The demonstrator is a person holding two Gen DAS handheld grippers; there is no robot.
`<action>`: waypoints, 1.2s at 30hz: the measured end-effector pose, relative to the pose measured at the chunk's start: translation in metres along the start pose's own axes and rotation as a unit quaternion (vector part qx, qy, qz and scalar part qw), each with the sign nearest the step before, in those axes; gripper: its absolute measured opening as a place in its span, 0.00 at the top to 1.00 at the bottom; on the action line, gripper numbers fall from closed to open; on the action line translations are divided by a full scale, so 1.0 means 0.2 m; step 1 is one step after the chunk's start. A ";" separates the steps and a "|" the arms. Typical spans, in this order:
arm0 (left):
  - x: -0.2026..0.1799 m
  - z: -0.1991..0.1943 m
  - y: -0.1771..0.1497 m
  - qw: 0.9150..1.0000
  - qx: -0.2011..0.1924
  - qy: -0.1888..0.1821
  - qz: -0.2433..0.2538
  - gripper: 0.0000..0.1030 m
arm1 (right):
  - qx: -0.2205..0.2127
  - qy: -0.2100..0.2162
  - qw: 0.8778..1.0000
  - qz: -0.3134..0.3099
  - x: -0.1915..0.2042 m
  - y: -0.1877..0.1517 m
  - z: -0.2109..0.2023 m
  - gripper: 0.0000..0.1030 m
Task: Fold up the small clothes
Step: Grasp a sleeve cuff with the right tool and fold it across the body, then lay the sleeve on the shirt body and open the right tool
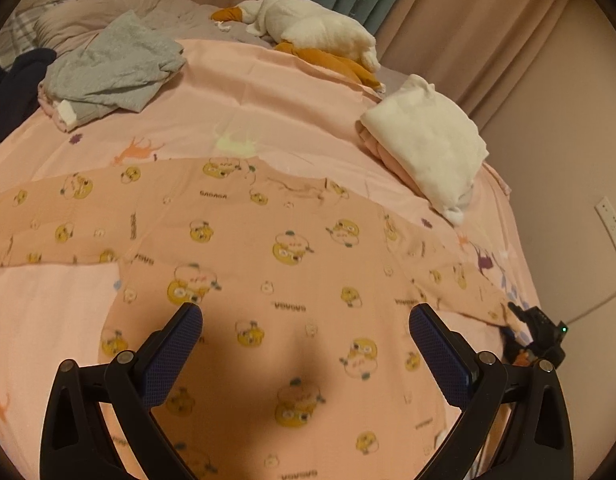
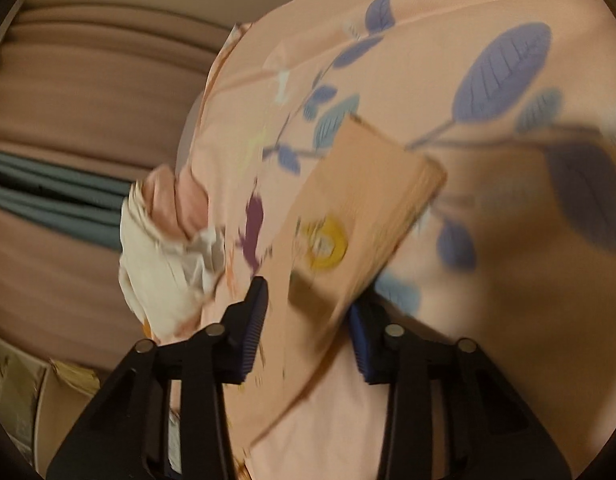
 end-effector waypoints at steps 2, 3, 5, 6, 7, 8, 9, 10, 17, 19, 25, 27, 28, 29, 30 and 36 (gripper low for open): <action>0.00 0.03 0.03 1.000 0.000 0.003 -0.002 0.00 | -0.008 -0.007 1.000 0.008 -0.02 0.04 0.01 0.75; 0.00 0.05 0.03 1.000 0.000 0.005 -0.003 0.00 | -0.008 -0.011 1.000 0.006 -0.02 0.06 0.01 0.78; 0.01 0.07 0.04 1.000 0.001 0.010 -0.005 0.00 | -0.009 -0.025 1.000 0.000 -0.04 0.10 0.01 0.86; 0.01 0.09 0.05 1.000 0.003 0.013 -0.007 0.00 | -0.008 -0.028 1.000 0.001 -0.05 0.11 0.01 0.91; 0.02 0.10 0.05 1.000 0.004 0.015 -0.008 0.00 | -0.008 -0.031 0.999 -0.001 -0.05 0.12 0.02 0.93; 0.02 0.10 0.05 1.000 0.005 0.018 -0.009 0.00 | -0.007 -0.035 0.999 -0.009 -0.03 0.12 0.02 0.92; 0.03 0.11 0.05 1.000 0.008 0.021 -0.009 0.00 | -0.006 -0.039 0.999 -0.019 -0.02 0.12 0.03 0.92; 0.04 0.11 0.04 1.000 0.009 0.023 -0.009 0.00 | -0.006 -0.042 0.998 -0.044 0.03 0.12 0.01 0.93; 0.12 0.06 0.06 0.999 0.006 0.034 -0.024 0.00 | -0.002 -0.006 0.983 -0.183 0.47 0.09 -0.10 0.94; 0.15 0.03 0.07 0.999 0.002 0.032 -0.032 0.00 | 0.005 0.003 0.973 -0.231 0.68 0.05 -0.12 0.94; 0.28 -0.09 0.09 0.998 -0.011 0.034 -0.054 0.00 | 0.029 0.036 0.943 -0.330 1.23 -0.15 -0.11 0.94; 0.35 -0.13 0.12 0.997 -0.017 0.036 -0.067 0.00 | 0.035 0.040 0.929 -0.365 1.39 -0.26 -0.10 0.95; 0.38 -0.15 0.13 0.996 -0.020 0.036 -0.073 0.00 | 0.038 0.041 0.918 -0.392 1.51 -0.35 -0.09 0.95; 0.41 -0.18 0.14 0.996 -0.024 0.037 -0.079 0.00 | 0.041 0.042 0.911 -0.408 1.59 -0.40 -0.06 0.95; 0.44 -0.19 0.15 0.995 -0.026 0.038 -0.083 0.00 | 0.045 0.044 0.906 -0.418 1.63 -0.46 -0.04 0.95; 0.64 -0.28 0.19 0.992 -0.040 0.050 -0.112 0.00 | 0.067 0.046 0.856 -0.511 1.95 -0.91 0.15 0.95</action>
Point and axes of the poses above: each gripper's, at about its wrist camera, not at the fingertips, and z roughly the way its jaws point, x to its left, y to its top, the point moved 2 cm from there along z, roughly the way its jaws point, and after that the axes turned 12 degrees about -z, right-handed, at the moved point
